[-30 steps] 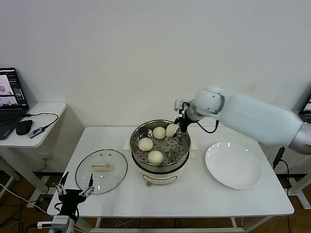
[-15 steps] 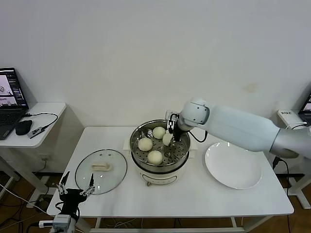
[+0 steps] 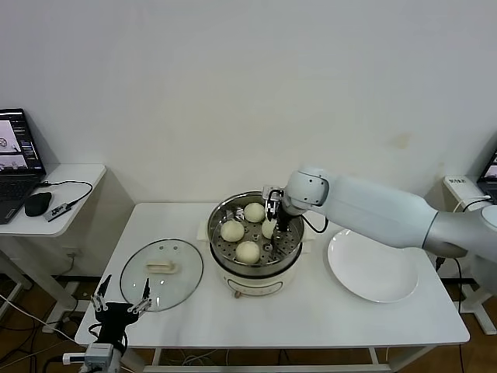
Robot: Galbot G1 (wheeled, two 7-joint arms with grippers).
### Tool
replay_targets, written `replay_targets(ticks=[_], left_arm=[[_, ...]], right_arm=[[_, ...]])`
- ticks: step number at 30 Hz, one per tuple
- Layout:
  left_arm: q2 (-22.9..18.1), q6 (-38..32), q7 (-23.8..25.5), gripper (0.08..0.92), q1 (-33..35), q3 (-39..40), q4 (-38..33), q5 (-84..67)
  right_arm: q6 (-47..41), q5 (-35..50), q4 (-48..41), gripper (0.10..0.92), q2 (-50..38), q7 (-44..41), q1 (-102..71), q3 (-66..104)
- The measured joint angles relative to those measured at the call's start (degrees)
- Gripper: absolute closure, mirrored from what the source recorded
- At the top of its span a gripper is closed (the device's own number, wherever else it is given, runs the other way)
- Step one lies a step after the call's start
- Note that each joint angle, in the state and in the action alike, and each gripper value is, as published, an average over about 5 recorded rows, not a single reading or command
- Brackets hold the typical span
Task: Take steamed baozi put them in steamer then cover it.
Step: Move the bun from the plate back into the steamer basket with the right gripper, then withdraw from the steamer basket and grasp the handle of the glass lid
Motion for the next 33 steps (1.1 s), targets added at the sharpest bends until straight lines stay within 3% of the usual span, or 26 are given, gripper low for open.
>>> replay_targets(ticks=[7,17,25,33], left_arm=[[-0.1,0.0,0.0,0.177,0.1,0.0,-0.1,0.1],[-0.3,0.0,0.0,0.177,0.0,0.2,-0.2,0.1],[-0.2,0.0,0.0,0.177,-0.4,0.4,-0.1,0.0],[0.2,-0.3,-0.3,0.177,-0.9,1.0,0.8,0.2]], right_arm=[[-0.1,-0.8,0.9,0.409,-0.7,-0.6,0.0,0.0],[-0.2,-1.0,3.3,0.212,-3.0,-0.4,0.9,1.2],[0.0,0.8,8.2,0.203,-7.4,2.7,-0.2,4.5],[4.1,1.6,15.8,0.203,-14.3,13.6,-8.6,12.9]])
